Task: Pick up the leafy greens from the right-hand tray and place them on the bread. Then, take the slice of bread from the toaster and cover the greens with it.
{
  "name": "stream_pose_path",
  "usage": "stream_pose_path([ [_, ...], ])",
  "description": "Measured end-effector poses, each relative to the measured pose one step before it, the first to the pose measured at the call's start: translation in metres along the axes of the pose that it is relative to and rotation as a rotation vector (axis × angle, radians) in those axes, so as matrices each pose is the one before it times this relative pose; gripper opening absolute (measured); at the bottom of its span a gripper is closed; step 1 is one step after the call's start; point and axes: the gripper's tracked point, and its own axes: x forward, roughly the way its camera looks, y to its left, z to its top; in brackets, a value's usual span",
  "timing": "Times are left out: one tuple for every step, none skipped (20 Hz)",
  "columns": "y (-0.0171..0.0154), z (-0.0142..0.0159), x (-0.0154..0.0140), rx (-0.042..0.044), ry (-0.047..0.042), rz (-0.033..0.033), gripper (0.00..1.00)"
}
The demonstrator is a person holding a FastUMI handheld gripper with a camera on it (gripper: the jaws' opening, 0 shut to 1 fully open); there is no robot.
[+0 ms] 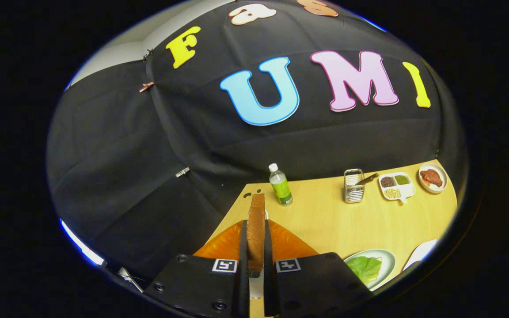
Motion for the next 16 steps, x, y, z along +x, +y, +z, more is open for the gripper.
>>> stream_pose_path([
  [-0.01529, 0.00598, -0.00881, -0.01533, -0.01648, -0.02045, 0.17],
  [-0.01718, 0.00075, -0.00775, -0.01343, -0.00815, -0.02265, 0.17],
  [-0.01638, -0.00152, -0.00638, -0.00081, -0.00249, -0.02384, 0.17],
  [-0.01681, -0.00355, -0.00648, 0.0059, 0.00353, -0.01874, 0.17],
  [-0.01447, -0.00531, -0.00454, 0.00726, 0.00189, -0.01147, 0.17],
  [-0.01517, -0.00803, -0.00392, 0.00905, 0.00972, -0.01224, 0.17],
  [-0.01637, -0.01008, -0.00207, 0.00691, 0.01236, -0.02195, 0.17],
  [-0.01955, -0.01245, -0.00021, 0.00966, 0.01435, -0.03274, 0.17],
  [-0.01528, -0.01362, 0.00041, 0.01935, 0.02051, -0.02514, 0.17],
  [-0.01247, -0.01297, 0.00318, 0.01876, 0.01776, -0.01818, 0.17],
  [-0.01094, -0.01367, 0.00404, 0.02328, 0.01981, -0.01442, 0.17],
  [-0.00931, -0.01396, 0.00606, 0.02498, 0.01978, -0.00757, 0.17],
  [-0.00926, -0.01296, 0.00589, 0.02297, 0.02482, -0.01197, 0.17],
  [-0.00634, -0.01229, 0.00514, 0.03078, 0.01693, -0.00293, 0.17],
  [-0.00405, -0.00956, 0.00599, 0.02287, 0.01364, 0.00222, 0.17],
  [-0.00242, -0.01021, 0.00449, 0.02088, 0.01532, 0.00564, 0.17],
])
